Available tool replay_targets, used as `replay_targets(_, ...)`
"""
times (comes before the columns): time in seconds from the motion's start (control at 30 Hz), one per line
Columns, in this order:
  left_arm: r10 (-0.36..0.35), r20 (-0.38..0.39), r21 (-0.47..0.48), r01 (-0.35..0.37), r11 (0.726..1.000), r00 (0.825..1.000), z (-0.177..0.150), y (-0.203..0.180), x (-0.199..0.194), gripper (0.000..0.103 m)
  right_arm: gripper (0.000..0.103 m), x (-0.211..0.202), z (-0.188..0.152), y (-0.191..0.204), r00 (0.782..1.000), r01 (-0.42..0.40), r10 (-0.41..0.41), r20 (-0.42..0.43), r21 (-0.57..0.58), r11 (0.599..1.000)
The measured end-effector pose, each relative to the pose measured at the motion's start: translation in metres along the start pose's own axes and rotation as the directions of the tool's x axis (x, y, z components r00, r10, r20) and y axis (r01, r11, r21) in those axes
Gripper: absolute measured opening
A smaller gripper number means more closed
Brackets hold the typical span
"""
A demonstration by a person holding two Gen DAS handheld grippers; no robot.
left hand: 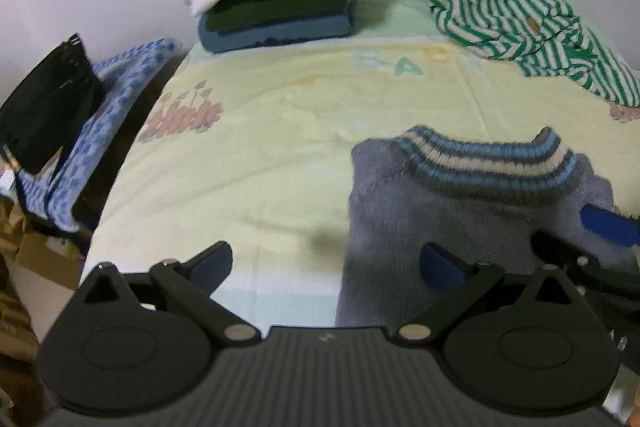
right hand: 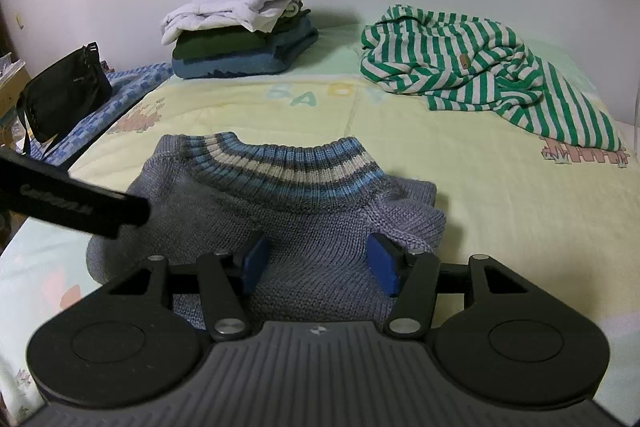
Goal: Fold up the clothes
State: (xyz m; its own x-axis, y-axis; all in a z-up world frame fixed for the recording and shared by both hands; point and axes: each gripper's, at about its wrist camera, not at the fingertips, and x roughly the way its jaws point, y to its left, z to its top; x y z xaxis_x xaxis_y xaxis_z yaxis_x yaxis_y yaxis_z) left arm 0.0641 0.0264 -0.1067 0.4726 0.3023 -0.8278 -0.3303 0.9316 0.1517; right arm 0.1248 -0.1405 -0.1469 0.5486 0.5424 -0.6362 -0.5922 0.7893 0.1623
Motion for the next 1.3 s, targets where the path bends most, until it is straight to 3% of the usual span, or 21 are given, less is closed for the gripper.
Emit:
replay_targets(0.13,0.009,-0.002,-0.024,-0.009,1.000,1.000,-0.006,0.004,-0.010,0.101,0.058,0.001,0.000,0.002,1.000,0.016,-0.016,0.003,-0.001,1.000)
replay_targets(0.37,-0.052,-0.013,0.004,0.052,0.999,0.999,-0.006,0.013,0.002,0.102,0.058,0.004,0.003,0.009,0.997,0.076,-0.075,-0.018,0.023,0.997)
replay_targets(0.53,-0.122,-0.001,0.060,0.122,0.991,0.993,-0.009,0.021,0.006,0.102,0.052,-0.004,0.012,0.002,0.995,0.104,-0.100,-0.031,0.172,0.980)
replay_targets(0.63,-0.188,0.005,0.070,0.187,0.980,0.982,-0.013,0.034,0.008,0.102,0.059,-0.023,0.011,-0.001,0.993,0.117,-0.119,-0.005,0.233,0.965)
replay_targets(0.77,-0.250,-0.015,0.063,0.251,0.966,0.968,-0.015,0.048,0.017,0.102,0.067,-0.037,-0.001,-0.006,0.978,0.206,-0.205,-0.035,0.278,0.938)
replay_targets(0.97,-0.298,-0.015,0.109,0.298,0.948,0.954,-0.016,0.048,0.028,0.102,0.071,-0.034,-0.017,-0.015,0.980,0.199,-0.188,-0.067,0.399,0.895)
replay_targets(1.13,-0.353,-0.036,0.075,0.354,0.932,0.935,-0.007,0.050,0.044,0.102,0.077,-0.022,-0.017,-0.021,0.981,0.193,-0.166,-0.100,0.415,0.889)
replay_targets(1.3,-0.401,-0.043,0.069,0.403,0.913,0.915,0.001,0.047,0.056,0.102,0.077,-0.008,-0.014,-0.028,0.987,0.154,-0.117,-0.113,0.412,0.898)
